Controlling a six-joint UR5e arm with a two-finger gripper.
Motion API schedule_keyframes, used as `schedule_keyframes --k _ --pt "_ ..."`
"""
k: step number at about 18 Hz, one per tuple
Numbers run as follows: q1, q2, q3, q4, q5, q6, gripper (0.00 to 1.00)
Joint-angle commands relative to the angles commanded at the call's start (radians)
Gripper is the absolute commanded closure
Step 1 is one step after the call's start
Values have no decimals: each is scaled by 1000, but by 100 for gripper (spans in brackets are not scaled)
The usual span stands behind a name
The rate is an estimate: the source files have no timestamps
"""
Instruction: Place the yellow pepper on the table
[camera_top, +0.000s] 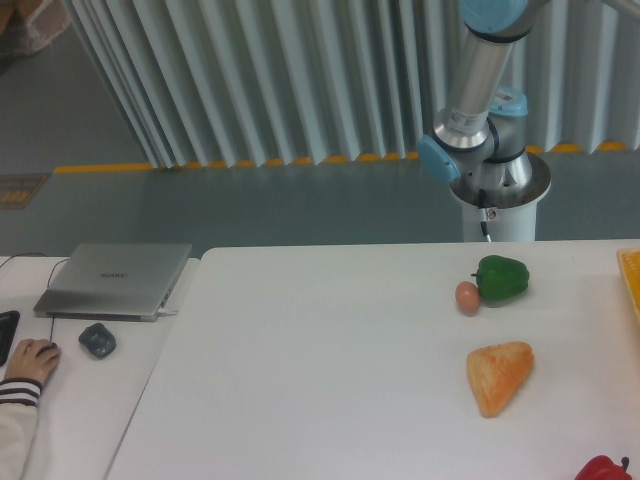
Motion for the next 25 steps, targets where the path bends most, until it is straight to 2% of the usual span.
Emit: schedule_keyframes --k 1,5,8,10,13,18,19,21,25 --pt "-11 20 0 -21 -11 -22 63" --pt "-51 51 2 -22 -155 -219 63" --pt "-103 58 0 -20 -164 -275 63" --pt "-161 64 0 -11 -166 -412 62" --pt "-209 64 2 -5 -167 -466 62" --pt "-339 55 -14 119 -155 -670 62" --pt "-368 52 -17 144 -120 -727 62" --pt "-435 25 -23 195 39 -766 62" --pt "-483 -1 -35 202 191 -763 62"
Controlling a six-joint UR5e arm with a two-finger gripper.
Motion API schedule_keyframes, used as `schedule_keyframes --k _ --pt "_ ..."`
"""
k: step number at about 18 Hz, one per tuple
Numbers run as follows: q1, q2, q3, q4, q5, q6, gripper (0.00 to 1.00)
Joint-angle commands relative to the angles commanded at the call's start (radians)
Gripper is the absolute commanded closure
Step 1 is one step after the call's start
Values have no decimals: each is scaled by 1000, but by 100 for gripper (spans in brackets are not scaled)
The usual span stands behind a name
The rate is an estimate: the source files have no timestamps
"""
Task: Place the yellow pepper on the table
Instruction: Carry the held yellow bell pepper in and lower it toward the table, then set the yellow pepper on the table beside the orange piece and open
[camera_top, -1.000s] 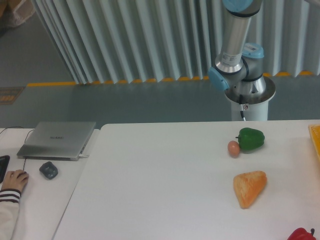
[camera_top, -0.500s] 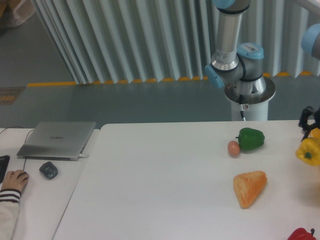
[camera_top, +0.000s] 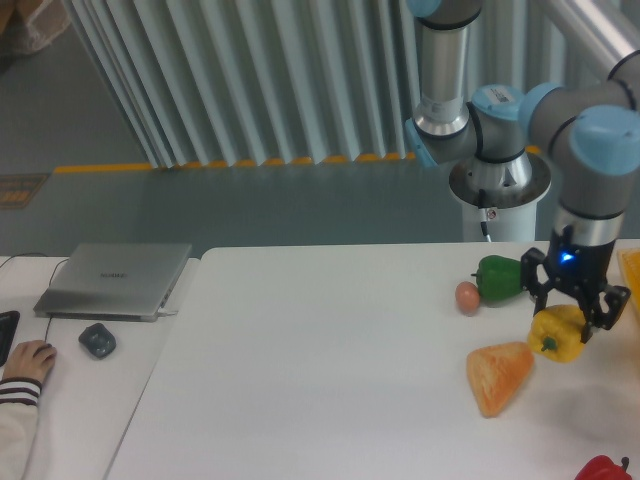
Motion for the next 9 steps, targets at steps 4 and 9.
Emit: schedule_keyframes --k 4,9 --pt "-2 -18 -14 90 19 -2 62" --pt "-3 -112 0 113 23 -2 62"
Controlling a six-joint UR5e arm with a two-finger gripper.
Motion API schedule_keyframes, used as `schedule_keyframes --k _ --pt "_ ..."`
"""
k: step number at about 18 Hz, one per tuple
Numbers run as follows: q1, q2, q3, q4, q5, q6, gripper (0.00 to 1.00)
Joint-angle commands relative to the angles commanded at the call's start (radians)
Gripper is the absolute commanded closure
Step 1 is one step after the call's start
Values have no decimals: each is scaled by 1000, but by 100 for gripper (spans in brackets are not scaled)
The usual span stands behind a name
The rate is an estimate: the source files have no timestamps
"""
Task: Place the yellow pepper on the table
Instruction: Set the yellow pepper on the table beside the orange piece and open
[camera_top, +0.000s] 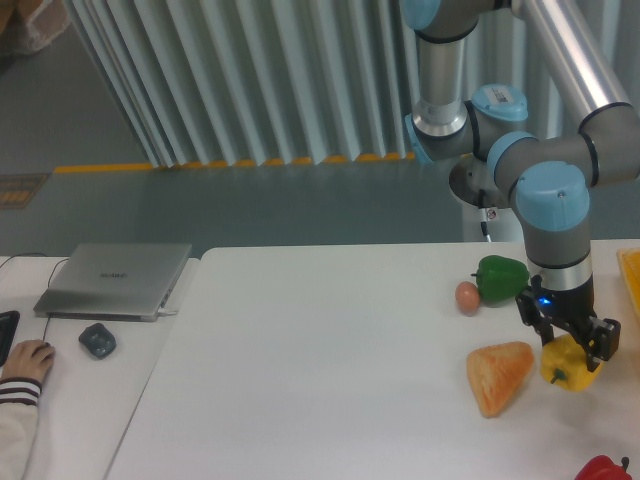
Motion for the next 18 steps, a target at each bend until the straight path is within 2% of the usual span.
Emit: schedule_keyframes --k 6,11,12,13,14,18 --pt "0 -23 -8 12 2 2 60" --pt "2 -12 -9 12 0 5 59" --pt "2 -9 -9 12 0 6 44" --pt "3 -9 -9 12 -2 11 5" --pt "5 -8 -8 12 2 8 0" --pt "5 0 -12 12 8 6 0"
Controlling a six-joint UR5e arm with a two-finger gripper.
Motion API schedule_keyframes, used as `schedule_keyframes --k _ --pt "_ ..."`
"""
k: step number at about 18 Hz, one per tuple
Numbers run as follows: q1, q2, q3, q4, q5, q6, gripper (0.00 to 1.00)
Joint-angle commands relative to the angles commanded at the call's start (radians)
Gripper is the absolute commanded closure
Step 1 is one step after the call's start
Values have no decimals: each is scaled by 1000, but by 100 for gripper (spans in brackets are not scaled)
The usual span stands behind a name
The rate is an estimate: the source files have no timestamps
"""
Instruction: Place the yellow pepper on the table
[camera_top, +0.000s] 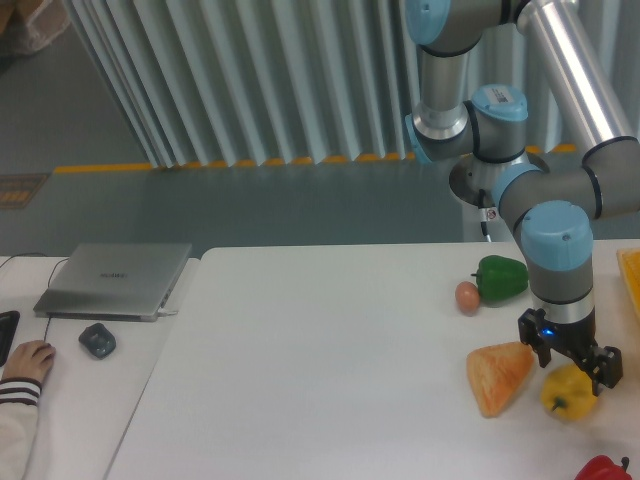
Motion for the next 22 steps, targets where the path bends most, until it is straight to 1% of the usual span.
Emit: schedule_keyframes --k 4,6,11,14,17,19,21,22 --pt "2 6 2 -2 -5 3 0" --pt "0 18 11 -6 18 12 0" --pt "8 69 11 -23 28 153 0" --pt "18 80 6 -60 35 167 0" --pt "31 107 5 -66 34 213 0" --pt "35 113 5 -69 34 215 0" --pt "40 133 5 -98 29 216 0" --pt "40 153 9 -129 25 219 0"
